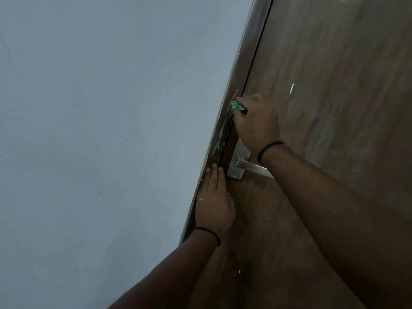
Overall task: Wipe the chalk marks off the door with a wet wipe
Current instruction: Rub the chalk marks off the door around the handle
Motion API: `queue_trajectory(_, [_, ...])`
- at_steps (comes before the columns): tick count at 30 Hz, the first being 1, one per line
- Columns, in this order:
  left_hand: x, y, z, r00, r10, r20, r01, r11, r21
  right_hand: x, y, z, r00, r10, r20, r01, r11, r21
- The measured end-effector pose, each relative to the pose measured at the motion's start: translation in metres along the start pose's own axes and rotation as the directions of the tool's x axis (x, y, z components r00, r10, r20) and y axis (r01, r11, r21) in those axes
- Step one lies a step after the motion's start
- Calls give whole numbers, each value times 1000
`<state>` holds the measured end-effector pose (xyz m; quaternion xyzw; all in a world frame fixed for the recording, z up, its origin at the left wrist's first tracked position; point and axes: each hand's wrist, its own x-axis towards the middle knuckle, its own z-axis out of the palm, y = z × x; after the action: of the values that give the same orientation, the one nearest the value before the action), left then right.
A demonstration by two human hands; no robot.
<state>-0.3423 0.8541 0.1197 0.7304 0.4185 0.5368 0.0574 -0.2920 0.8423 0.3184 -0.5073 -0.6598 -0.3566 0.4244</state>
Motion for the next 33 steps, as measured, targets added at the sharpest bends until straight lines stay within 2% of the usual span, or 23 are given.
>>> queue_trajectory(3, [1,-8,15,993,6,121,-20,993,115,25,14,6,999,-47,20,49,993,-109])
queue_trajectory(6, [0,-21,24,987,20,157,-45,986,162,49,25,13,998,-63,-5,60,975,-212])
queue_trajectory(11, [2,-37,26,979,87,185,-123,974,192,46,33,35,997,-64,-34,55,974,-220])
queue_trajectory(13, [2,-38,26,975,93,200,-132,973,190,30,31,42,995,-101,-18,96,978,-187])
queue_trajectory(16, [1,-38,27,975,86,203,-128,970,205,-7,27,53,983,-173,56,179,974,-136])
queue_trajectory(19, [1,-37,24,977,96,191,-136,968,210,-38,21,63,962,-132,238,167,976,-137])
queue_trajectory(21, [-1,-37,22,974,94,207,-139,967,215,-32,21,58,952,-124,281,165,978,-129])
queue_trajectory(23, [0,-38,21,968,75,240,-130,967,221,0,22,47,979,-103,178,129,981,-145])
queue_trajectory(25, [2,-38,22,968,54,243,-109,970,217,50,25,33,1000,-22,6,23,982,-186])
queue_trajectory(26, [2,-38,22,968,50,246,-105,971,213,69,25,27,1000,5,-23,-10,977,-213])
queue_trajectory(29, [1,-37,22,967,60,247,-113,972,206,73,18,28,1000,1,8,1,968,-249])
queue_trajectory(33, [-1,-40,25,976,86,202,-125,974,191,-5,7,49,992,-43,121,63,984,-166])
